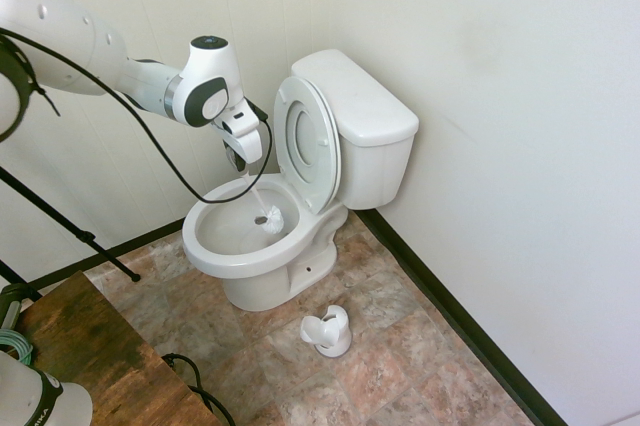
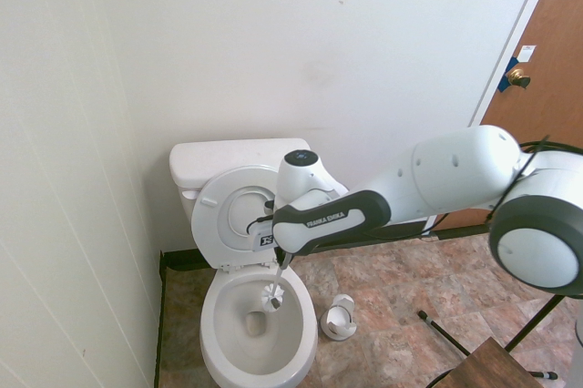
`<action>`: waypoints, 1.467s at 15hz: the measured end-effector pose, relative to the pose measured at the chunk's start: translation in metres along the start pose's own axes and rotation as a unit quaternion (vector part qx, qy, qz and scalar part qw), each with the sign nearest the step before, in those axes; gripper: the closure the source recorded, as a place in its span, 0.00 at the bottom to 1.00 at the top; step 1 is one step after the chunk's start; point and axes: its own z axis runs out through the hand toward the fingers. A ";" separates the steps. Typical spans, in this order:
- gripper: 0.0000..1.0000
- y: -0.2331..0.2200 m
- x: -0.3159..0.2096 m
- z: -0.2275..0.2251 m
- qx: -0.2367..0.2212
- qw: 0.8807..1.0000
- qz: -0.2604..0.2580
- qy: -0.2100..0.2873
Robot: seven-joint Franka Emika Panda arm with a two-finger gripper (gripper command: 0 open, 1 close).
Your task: Clean the toilet
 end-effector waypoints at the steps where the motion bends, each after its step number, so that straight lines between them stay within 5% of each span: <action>1: 1.00 -0.009 -0.002 0.015 -0.003 1.000 0.004 0.004; 13: 1.00 -0.096 -0.029 0.117 0.006 0.999 0.026 0.035; 22: 1.00 -0.109 -0.092 0.127 -0.007 1.000 -0.008 0.026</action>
